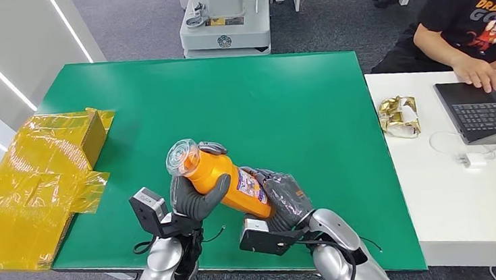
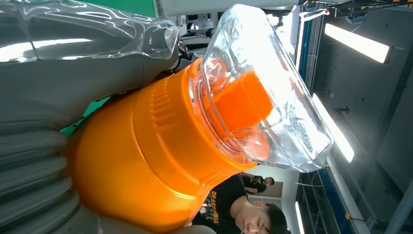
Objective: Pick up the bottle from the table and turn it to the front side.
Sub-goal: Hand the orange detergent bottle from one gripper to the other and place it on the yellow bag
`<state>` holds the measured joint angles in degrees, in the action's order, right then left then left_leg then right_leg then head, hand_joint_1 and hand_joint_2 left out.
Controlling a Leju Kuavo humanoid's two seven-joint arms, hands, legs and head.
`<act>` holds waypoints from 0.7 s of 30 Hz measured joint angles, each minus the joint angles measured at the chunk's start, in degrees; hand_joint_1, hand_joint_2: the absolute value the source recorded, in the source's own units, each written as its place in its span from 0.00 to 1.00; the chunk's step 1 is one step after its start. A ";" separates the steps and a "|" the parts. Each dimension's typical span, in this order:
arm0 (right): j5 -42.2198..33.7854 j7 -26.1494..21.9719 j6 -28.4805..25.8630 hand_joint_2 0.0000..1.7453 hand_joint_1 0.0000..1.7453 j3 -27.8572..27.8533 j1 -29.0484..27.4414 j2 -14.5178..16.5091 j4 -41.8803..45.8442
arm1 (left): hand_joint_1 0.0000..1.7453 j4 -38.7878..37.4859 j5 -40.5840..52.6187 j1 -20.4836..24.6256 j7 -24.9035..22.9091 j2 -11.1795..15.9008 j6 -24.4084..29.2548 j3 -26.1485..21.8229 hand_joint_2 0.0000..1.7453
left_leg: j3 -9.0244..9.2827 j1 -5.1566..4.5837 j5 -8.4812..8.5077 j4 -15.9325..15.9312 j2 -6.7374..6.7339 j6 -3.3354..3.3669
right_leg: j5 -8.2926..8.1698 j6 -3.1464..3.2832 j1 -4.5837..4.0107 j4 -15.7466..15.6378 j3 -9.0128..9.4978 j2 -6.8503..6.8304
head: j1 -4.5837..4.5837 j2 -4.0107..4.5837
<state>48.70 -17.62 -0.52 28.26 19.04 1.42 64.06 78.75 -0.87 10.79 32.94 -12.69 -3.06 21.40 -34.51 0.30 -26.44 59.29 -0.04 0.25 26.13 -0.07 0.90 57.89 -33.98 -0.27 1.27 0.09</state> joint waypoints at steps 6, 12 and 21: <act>0.00 0.01 0.00 1.00 1.00 0.00 0.00 0.00 0.00 | 0.61 0.00 0.00 0.00 0.01 -0.01 0.00 0.00 1.00 | 0.00 0.00 0.00 0.00 0.00 0.00 | 0.00 0.00 0.00 0.00 0.00 0.00 | 0.00 0.00; -4.84 -4.20 -4.03 1.00 0.00 -0.70 -2.51 1.25 2.12 | 1.00 0.72 -0.70 -0.79 1.54 -0.31 3.55 0.01 1.00 | -0.01 0.05 -0.01 0.00 0.02 -0.01 | 0.02 0.01 -0.03 0.02 0.02 -0.02 | -0.03 0.00; -23.07 -3.39 -24.70 1.00 0.00 -1.43 -14.22 7.22 22.16 | 1.00 8.55 -3.13 -6.37 1.74 0.19 13.82 0.59 1.00 | -0.05 0.26 -0.15 -0.04 -0.01 -0.17 | 0.20 0.23 -0.15 0.00 -0.07 0.00 | -0.01 0.00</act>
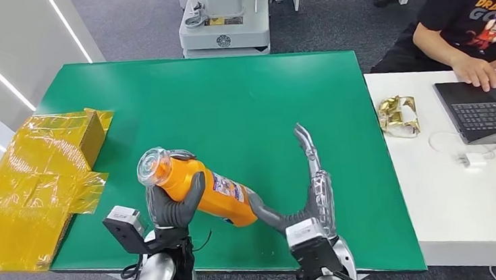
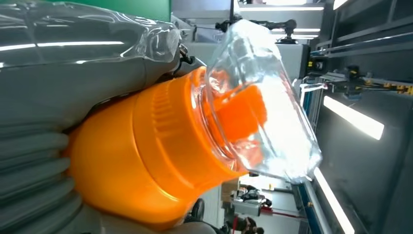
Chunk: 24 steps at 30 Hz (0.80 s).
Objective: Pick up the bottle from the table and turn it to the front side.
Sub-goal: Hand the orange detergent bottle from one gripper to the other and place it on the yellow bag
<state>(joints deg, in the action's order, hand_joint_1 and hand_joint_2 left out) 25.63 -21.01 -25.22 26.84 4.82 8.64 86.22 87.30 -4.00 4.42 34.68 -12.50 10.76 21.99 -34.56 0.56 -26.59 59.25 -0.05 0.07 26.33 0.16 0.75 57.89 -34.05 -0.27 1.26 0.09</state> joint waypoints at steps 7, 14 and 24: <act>-0.60 -0.70 -0.49 1.00 0.00 -0.16 -0.64 -0.01 3.02 | 1.00 0.42 -0.44 -0.32 -0.01 0.11 -0.02 0.34 1.00 | 0.06 0.00 0.08 0.02 -0.01 0.00 | -0.08 0.01 -0.02 0.00 0.06 0.02 | 0.00 0.00; 0.12 -1.49 -1.05 1.00 0.00 -0.66 -1.10 0.04 4.89 | 1.00 0.42 0.03 -0.35 0.03 0.21 -0.10 0.39 1.00 | 0.05 0.00 0.07 0.01 -0.01 -0.01 | -0.08 0.02 -0.03 0.01 0.06 0.02 | 0.01 0.00; 0.43 -4.68 -3.91 1.00 0.00 -1.19 -2.12 0.10 9.35 | 1.00 2.49 10.22 -0.13 -1.98 1.99 5.48 0.22 1.00 | 0.06 0.01 0.08 0.01 -0.01 -0.01 | -0.08 0.02 -0.04 0.02 0.06 0.03 | 0.01 0.00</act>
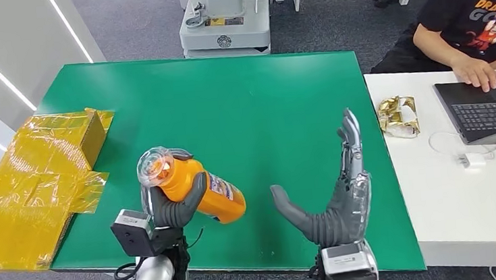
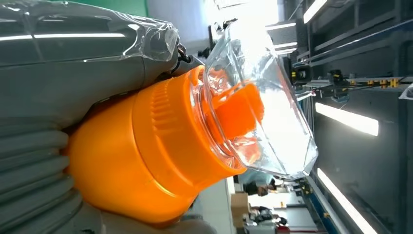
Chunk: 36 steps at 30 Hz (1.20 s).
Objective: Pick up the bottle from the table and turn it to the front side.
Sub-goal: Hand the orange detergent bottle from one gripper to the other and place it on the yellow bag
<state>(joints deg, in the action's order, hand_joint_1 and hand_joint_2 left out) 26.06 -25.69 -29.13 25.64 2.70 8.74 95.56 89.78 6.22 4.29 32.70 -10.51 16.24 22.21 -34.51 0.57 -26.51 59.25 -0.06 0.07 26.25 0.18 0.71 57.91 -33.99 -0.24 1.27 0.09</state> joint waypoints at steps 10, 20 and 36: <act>-3.31 -1.71 -1.73 1.00 0.00 0.58 -0.53 -0.24 2.07 | 1.00 4.19 15.69 1.77 -4.51 5.73 7.08 -2.37 1.00 | 0.01 0.02 0.03 0.00 0.00 -0.05 | 0.00 0.01 -0.02 0.04 -0.01 0.02 | -0.01 0.00; -7.13 -3.22 -3.37 1.00 0.00 2.21 -1.66 -1.62 3.52 | 1.00 3.67 33.62 5.13 -11.39 21.94 4.03 -7.68 1.00 | 0.05 0.07 0.07 -0.02 -0.08 -0.16 | 0.02 0.11 -0.14 0.13 -0.07 0.13 | 0.00 0.00; -10.25 -4.66 -3.17 1.00 0.00 3.05 -1.39 -2.10 3.86 | 1.00 -15.73 43.52 16.65 -10.36 34.82 -2.90 -5.85 1.00 | 0.03 0.09 0.17 -0.01 -0.13 -0.31 | -0.09 0.28 -0.17 0.14 -0.17 0.16 | -0.01 0.00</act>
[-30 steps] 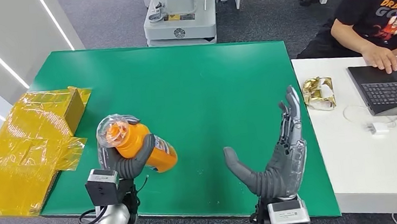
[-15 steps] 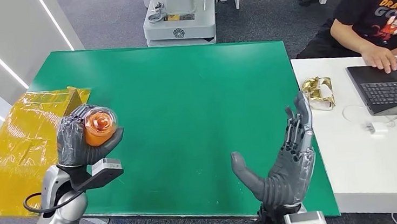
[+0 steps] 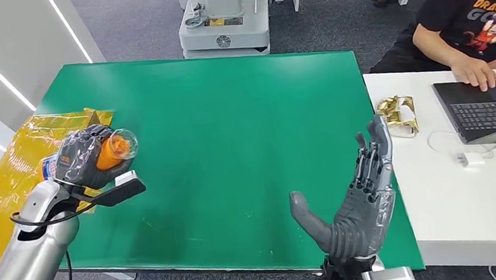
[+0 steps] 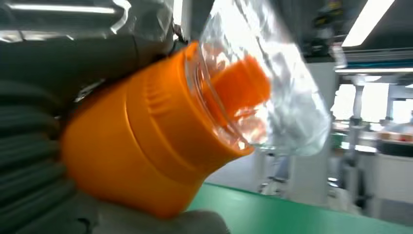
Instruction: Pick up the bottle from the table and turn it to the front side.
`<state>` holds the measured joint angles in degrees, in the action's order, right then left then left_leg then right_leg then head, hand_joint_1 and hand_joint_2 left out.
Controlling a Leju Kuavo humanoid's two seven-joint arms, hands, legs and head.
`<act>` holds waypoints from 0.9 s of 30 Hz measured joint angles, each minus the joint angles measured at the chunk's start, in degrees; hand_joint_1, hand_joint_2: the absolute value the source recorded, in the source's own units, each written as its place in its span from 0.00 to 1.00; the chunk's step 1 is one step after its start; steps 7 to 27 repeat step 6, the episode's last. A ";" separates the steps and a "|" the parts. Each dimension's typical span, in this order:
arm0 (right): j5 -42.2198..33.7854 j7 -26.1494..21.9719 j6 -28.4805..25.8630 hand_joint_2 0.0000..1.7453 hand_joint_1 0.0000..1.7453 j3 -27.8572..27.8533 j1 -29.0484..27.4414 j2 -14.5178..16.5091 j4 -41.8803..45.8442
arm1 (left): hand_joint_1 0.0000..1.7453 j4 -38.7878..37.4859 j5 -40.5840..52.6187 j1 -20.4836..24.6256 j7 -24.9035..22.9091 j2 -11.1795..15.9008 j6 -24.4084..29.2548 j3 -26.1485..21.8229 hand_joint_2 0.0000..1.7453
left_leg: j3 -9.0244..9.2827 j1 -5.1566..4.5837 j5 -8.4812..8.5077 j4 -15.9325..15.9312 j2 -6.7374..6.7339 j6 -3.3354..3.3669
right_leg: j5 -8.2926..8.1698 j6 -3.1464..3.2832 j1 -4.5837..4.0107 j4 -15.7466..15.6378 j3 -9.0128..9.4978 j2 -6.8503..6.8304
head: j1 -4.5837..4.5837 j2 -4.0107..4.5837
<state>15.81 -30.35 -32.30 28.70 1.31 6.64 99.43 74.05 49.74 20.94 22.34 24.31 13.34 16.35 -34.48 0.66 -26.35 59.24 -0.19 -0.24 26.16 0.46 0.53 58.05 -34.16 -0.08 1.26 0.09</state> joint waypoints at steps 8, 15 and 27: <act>-0.35 -0.13 -0.05 1.00 0.00 0.02 0.01 -0.03 0.34 | 1.00 -8.04 6.19 5.53 0.03 0.88 -1.55 5.12 1.00 | -0.01 0.00 0.01 0.00 -0.02 -0.02 | -0.03 0.04 0.00 0.01 0.00 0.02 | 0.00 0.00; -0.35 -0.13 -0.05 1.00 0.00 0.02 0.01 -0.03 0.34 | 1.00 -8.04 6.19 5.53 0.03 0.88 -1.55 5.12 1.00 | -0.01 0.00 0.01 0.00 -0.02 -0.02 | -0.03 0.04 0.00 0.01 0.00 0.02 | 0.00 0.00; -0.35 -0.13 -0.05 1.00 0.00 0.02 0.01 -0.03 0.34 | 1.00 -8.04 6.19 5.53 0.03 0.88 -1.55 5.12 1.00 | -0.01 0.00 0.01 0.00 -0.02 -0.02 | -0.03 0.04 0.00 0.01 0.00 0.02 | 0.00 0.00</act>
